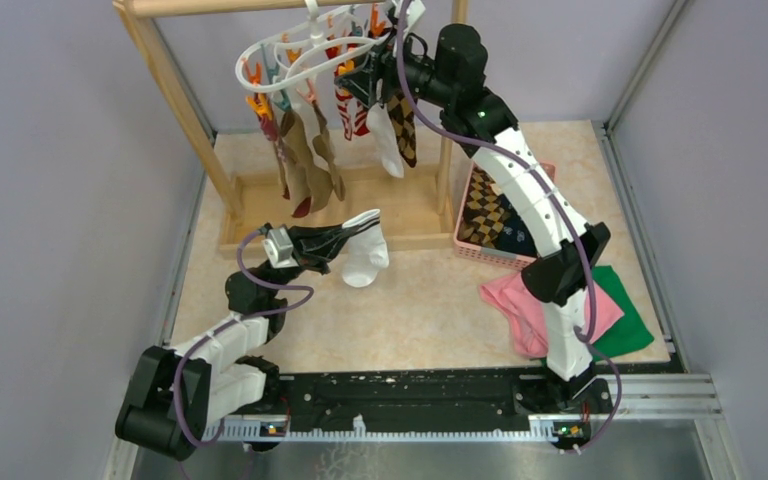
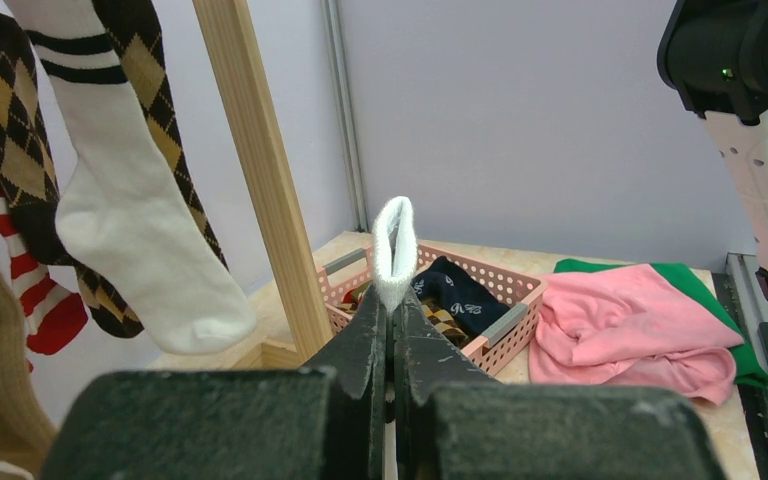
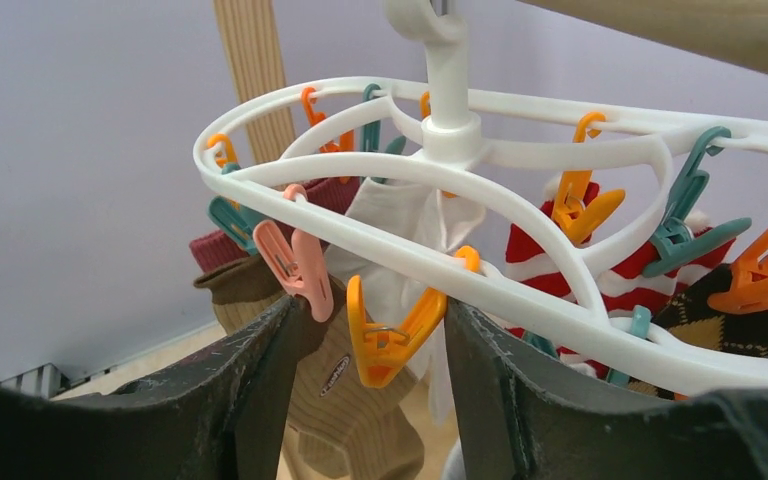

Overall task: Clip the socks to the hanger
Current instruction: Open the clamp at the hanger.

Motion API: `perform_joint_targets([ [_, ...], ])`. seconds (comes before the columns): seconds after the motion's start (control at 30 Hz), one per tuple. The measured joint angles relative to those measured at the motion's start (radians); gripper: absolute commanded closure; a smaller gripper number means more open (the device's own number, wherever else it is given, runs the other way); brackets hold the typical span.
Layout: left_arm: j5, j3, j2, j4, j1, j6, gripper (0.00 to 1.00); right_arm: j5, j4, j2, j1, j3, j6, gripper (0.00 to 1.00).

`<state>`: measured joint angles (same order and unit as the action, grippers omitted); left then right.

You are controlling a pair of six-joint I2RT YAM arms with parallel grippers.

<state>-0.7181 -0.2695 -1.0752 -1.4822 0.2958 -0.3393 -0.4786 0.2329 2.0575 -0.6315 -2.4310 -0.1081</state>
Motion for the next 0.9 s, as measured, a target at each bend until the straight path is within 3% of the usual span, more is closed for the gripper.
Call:
perform_joint_targets([
  [0.23,0.0,0.0,0.0,0.0,0.0,0.0,1.0,-0.013,-0.003,0.016,0.006,-0.013,-0.002,0.39],
  [0.9,0.0,0.0,0.0,0.0,0.0,0.0,1.0,0.011,0.016,0.058,0.006,-0.025,0.003,0.44],
])
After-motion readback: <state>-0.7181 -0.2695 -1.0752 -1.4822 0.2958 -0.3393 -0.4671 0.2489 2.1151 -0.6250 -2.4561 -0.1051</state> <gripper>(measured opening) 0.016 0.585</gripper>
